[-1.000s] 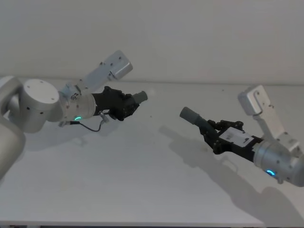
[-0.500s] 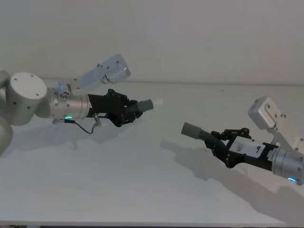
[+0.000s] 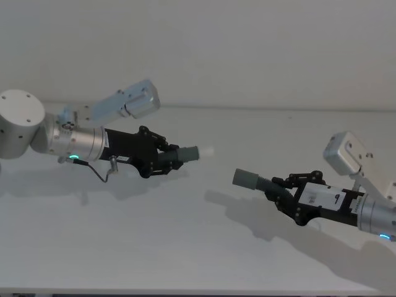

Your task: Use both hands to pick up one end of the pipe from the table, align the ends, and insert them.

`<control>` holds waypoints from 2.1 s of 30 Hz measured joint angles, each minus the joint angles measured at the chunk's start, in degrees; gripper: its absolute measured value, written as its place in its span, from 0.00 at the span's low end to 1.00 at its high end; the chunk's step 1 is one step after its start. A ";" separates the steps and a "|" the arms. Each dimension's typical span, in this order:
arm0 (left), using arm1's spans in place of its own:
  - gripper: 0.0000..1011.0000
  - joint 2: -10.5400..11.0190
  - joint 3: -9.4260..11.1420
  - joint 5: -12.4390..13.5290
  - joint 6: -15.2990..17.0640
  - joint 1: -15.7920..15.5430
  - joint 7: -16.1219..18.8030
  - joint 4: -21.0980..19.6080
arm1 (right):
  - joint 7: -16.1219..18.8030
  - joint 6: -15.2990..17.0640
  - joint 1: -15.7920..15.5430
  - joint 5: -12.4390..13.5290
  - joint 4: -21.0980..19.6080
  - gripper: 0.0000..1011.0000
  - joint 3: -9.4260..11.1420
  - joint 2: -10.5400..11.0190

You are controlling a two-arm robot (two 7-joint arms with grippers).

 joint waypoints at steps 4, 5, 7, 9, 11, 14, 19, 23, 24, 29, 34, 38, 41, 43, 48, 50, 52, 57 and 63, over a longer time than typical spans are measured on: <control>0.34 0.52 0.45 -0.38 -0.55 -0.18 -1.69 -0.21 | 0.28 -0.14 0.26 0.23 0.03 0.28 -0.29 0.05; 0.34 0.69 0.60 -0.50 -0.75 -0.24 -2.18 -0.26 | 0.38 -0.16 0.36 0.34 0.04 0.28 -0.42 0.06; 0.34 0.81 0.75 -0.59 -0.94 -0.33 -2.62 -0.28 | 0.44 -0.18 0.47 0.42 0.05 0.28 -0.54 0.06; 0.34 0.98 0.97 -0.74 -1.27 -0.50 -3.23 -0.29 | 0.52 -0.17 0.55 0.54 0.05 0.28 -0.67 0.06; 0.34 1.07 1.18 -0.85 -1.60 -0.69 -3.70 -0.27 | 0.63 -0.17 0.68 0.71 0.05 0.28 -0.86 0.06; 0.34 1.10 1.38 -0.95 -1.97 -0.88 -4.15 -0.15 | 0.78 -0.16 0.81 0.89 0.06 0.28 -1.13 0.05; 0.34 1.05 1.86 -1.12 -2.66 -1.37 -4.97 0.30 | 0.86 -0.10 1.03 1.12 0.12 0.28 -1.50 0.03; 0.34 0.91 2.23 -1.22 -3.08 -1.72 -5.42 0.64 | 0.90 -0.05 1.29 1.27 0.20 0.28 -1.83 0.00; 0.34 0.82 2.38 -1.26 -3.26 -1.87 -5.60 0.77 | 0.90 -0.05 1.33 1.29 0.22 0.28 -1.89 0.00; 0.34 0.58 2.84 -1.34 -3.63 -2.27 -6.02 1.15 | 0.91 -0.05 1.63 1.41 0.41 0.28 -2.24 -0.02; 0.34 0.34 3.29 -1.43 -3.92 -2.67 -6.42 1.57 | 0.89 -0.07 2.00 1.52 0.67 0.28 -2.61 -0.04; 0.34 0.20 3.60 -1.51 -4.07 -2.91 -6.63 1.80 | 0.84 -0.11 2.34 1.62 0.95 0.28 -2.91 -0.07; 0.34 0.13 3.84 -1.55 -4.15 -3.08 -6.73 1.94 | 0.79 -0.13 2.52 1.66 1.10 0.28 -3.02 -0.08; 0.34 0.11 3.95 -1.56 -4.16 -3.13 -6.77 1.99 | 0.67 -0.17 2.65 1.70 1.25 0.28 -3.14 -0.09; 0.34 0.10 4.34 -1.60 -4.17 -3.37 -6.80 2.04 | 0.43 -0.23 2.95 1.83 1.51 0.28 -3.37 -0.07; 0.34 0.10 4.45 -1.63 -4.17 -3.42 -6.80 2.05 | 0.38 -0.23 3.02 1.88 1.57 0.28 -3.42 -0.05; 0.34 0.11 4.63 -1.69 -4.17 -3.48 -6.80 2.05 | 0.25 -0.23 3.14 1.94 1.65 0.28 -3.48 -0.01; 0.34 0.13 4.87 -1.83 -4.17 -3.57 -6.76 2.04 | 0.03 -0.23 3.31 2.08 1.77 0.28 -3.65 0.06; 0.34 0.18 5.13 -2.05 -4.21 -3.65 -6.67 2.01 | -0.16 -0.21 3.54 2.20 1.91 0.28 -3.92 0.20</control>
